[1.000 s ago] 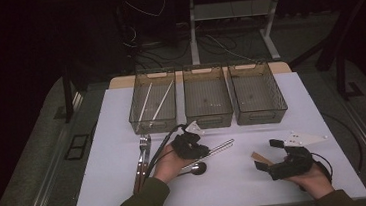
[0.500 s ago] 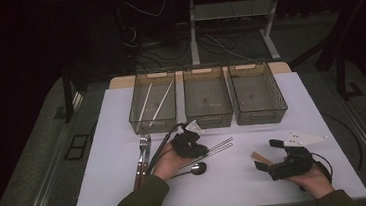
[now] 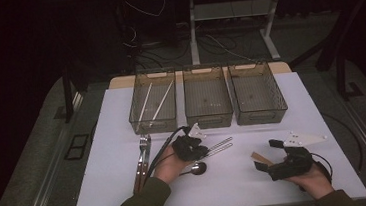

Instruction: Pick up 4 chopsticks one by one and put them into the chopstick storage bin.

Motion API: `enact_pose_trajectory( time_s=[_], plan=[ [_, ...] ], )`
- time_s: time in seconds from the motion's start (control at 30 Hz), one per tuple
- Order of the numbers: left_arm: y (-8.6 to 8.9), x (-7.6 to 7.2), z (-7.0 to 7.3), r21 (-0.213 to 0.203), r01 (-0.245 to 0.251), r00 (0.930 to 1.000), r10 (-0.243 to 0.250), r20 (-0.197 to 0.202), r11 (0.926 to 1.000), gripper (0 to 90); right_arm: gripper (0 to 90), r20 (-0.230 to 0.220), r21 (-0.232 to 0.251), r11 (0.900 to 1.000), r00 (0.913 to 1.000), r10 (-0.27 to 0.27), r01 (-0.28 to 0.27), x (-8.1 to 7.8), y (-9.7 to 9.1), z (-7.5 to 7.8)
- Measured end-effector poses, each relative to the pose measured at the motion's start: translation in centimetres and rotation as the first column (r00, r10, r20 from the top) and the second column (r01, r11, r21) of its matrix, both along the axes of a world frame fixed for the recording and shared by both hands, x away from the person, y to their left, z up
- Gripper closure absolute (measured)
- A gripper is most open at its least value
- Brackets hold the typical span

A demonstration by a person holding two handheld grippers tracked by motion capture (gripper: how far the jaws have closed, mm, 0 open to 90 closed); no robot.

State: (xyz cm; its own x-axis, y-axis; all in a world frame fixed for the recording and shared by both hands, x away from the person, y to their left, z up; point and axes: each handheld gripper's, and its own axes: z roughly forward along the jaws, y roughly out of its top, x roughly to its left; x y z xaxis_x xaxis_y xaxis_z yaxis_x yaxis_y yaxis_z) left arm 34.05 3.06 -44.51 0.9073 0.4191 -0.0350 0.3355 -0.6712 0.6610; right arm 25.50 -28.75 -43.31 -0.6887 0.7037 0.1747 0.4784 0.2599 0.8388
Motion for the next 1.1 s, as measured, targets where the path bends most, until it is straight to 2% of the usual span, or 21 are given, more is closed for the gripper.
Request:
enact_pose_trajectory(
  time_s=[0.03,0.1,0.23,0.3,0.37,0.4,0.43,0.47,0.5,0.53,0.57,0.6,0.63,0.67,0.83,0.9,1.1],
  plan=[
    [-0.1,-0.2,0.0,-0.005,-0.011,0.9999,0.011,-0.005,0.9999,85.0,0.7,-0.002,0.001,1.0,1.0,0.0,0.0,0.0,0.0,0.0],
    [0.0,-0.2,0.1,0.015,0.006,1.0,-0.006,0.007,0.9999,85.1,0.7,-0.003,0.001,1.0,1.0,0.0,0.0,0.0,0.0,0.0],
    [0.3,0.0,0.0,-0.007,0.016,0.9999,-0.016,-0.002,0.9999,85.3,0.7,-0.004,0.003,1.0,1.0,0.0,0.001,0.0,0.0,0.0],
    [0.5,0.1,0.0,-0.02,0.01,0.9997,-0.011,-0.02,0.9998,85.3,0.7,-0.004,0.004,1.0,1.0,0.0,0.0,-0.1,0.0,0.0],
    [0.5,0.2,-0.1,-0.033,0.002,0.9998,-0.002,-0.018,0.9995,85.3,0.7,-0.004,0.006,1.0,1.0,0.0,0.0,-0.1,-0.1,0.0],
    [0.6,0.3,0.0,-0.02,0.011,0.9998,-0.011,-0.015,0.9997,85.3,0.7,-0.004,0.007,1.0,1.0,-0.001,0.001,0.0,-0.1,0.0],
    [0.5,0.2,-0.1,-0.042,-0.019,0.9996,0.018,-0.024,0.999,85.3,0.7,-0.005,0.006,1.0,1.0,0.0,0.0,0.0,-0.1,0.0],
    [0.7,0.4,0.1,-0.023,0.0,0.9999,0.0,-0.017,0.9997,85.4,0.7,-0.005,0.006,1.0,1.0,0.001,-0.001,0.0,0.0,0.0],
    [0.8,0.4,0.0,-0.043,-0.019,0.9995,0.017,-0.027,0.9989,85.3,0.7,-0.005,0.005,1.0,1.0,0.001,-0.001,0.0,0.0,0.0],
    [1.1,0.7,0.2,-0.023,0.008,0.9998,-0.008,-0.016,0.9997,85.3,0.7,-0.006,0.006,1.0,1.0,0.001,-0.001,0.0,0.0,0.0],
    [1.1,0.6,0.2,-0.036,-0.011,0.9996,0.01,-0.027,0.9993,85.3,0.7,-0.006,0.007,1.0,1.0,0.001,-0.001,0.0,0.0,0.0],
    [1.2,0.7,0.3,-0.046,-0.008,0.9999,0.008,-0.014,0.9989,85.3,0.7,-0.006,0.008,1.0,1.0,0.0,0.0,0.0,-0.1,0.0],
    [1.2,0.6,0.4,-0.058,-0.024,0.9994,0.023,-0.027,0.998,85.3,0.7,-0.005,0.007,1.0,1.0,0.001,-0.001,0.0,0.0,0.0],
    [1.3,0.7,0.5,-0.056,-0.012,0.9998,0.011,-0.019,0.9983,85.3,0.7,0.0,0.005,1.0,1.0,0.003,-0.003,0.0,-0.1,0.0],
    [1.8,0.7,1.3,-0.104,-0.029,0.9996,0.029,-0.006,0.9941,85.3,0.7,0.001,0.006,1.0,1.0,0.001,-0.001,0.1,-0.1,0.0],
    [2.2,0.7,1.8,-0.128,-0.038,0.9993,0.038,0.001,0.991,85.3,0.7,0.003,0.006,1.0,1.0,0.0,0.0,0.1,-0.1,0.0],
    [3.4,0.6,3.5,-0.215,-0.058,0.9975,0.065,0.025,0.9748,85.3,0.7,0.003,0.004,1.0,1.0,0.0,0.0,0.1,-0.1,0.0]
  ],
)
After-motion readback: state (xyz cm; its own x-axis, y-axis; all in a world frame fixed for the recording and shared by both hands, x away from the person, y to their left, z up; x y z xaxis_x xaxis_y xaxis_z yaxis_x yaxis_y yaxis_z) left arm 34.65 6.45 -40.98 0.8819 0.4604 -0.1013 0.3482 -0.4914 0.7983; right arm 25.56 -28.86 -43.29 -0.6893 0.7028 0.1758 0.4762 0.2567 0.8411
